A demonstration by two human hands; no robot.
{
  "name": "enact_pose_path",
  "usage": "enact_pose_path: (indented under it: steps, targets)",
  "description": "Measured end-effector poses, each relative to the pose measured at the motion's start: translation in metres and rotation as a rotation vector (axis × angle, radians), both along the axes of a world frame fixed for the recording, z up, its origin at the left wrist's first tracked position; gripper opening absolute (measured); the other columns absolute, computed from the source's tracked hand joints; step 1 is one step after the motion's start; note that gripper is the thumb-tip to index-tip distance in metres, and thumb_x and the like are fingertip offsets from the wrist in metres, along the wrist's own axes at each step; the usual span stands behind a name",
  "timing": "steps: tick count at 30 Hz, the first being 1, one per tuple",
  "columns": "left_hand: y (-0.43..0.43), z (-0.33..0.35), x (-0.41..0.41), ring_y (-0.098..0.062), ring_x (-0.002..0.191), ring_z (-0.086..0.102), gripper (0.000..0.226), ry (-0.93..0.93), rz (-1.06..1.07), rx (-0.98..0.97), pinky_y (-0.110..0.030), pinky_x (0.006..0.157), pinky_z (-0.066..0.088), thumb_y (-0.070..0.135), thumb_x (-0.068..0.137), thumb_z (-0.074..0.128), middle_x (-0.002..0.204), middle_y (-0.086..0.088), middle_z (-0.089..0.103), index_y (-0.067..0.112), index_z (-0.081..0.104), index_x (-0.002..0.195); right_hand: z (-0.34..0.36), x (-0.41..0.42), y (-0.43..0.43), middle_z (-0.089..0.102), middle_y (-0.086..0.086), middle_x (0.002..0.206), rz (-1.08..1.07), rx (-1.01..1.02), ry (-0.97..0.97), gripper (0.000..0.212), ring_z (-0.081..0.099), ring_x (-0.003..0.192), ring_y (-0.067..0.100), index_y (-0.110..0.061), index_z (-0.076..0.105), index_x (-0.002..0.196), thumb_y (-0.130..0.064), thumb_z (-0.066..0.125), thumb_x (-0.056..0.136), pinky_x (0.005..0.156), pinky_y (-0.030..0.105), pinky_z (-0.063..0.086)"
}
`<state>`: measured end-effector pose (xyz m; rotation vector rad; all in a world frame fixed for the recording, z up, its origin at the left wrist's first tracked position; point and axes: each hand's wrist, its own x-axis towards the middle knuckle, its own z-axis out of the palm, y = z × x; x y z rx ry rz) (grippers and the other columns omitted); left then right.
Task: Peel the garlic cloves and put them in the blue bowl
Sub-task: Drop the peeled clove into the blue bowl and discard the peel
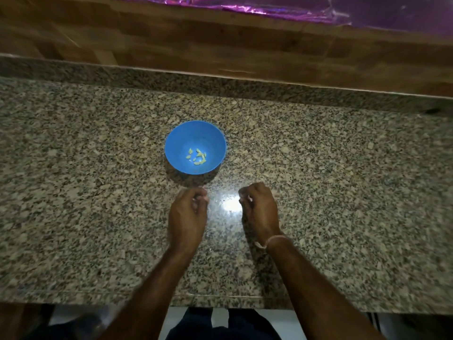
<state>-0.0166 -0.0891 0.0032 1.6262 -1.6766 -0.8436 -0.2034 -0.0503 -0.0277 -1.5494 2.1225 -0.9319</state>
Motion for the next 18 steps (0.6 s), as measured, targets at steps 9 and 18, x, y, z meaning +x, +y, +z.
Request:
enact_pose_path:
  steps: [9,18]
  targets:
    - [0.028,-0.002,-0.052,-0.018,0.08,0.069,0.014,0.704,0.116,0.777,-0.033,0.073,0.056,0.018,0.101,0.067,0.095,-0.009,0.078,0.013,0.075,0.111,0.024,-0.003,0.024,0.072,-0.005,0.093,0.076,0.006,-0.397,0.017,0.069,0.089,0.011,-0.019,0.075,0.097,-0.003,0.073,0.093,0.078,0.031,0.056]
    - [0.042,0.013,-0.058,-0.01,0.067,0.067,0.036,1.045,0.212,0.925,-0.021,0.06,0.057,0.029,0.084,0.072,0.091,-0.014,0.074,0.002,0.074,0.108,0.041,-0.017,0.042,0.072,0.0,0.106,0.127,0.02,-0.737,0.023,0.072,0.098,0.021,-0.014,0.08,0.106,0.003,0.075,0.091,0.085,0.032,0.061]
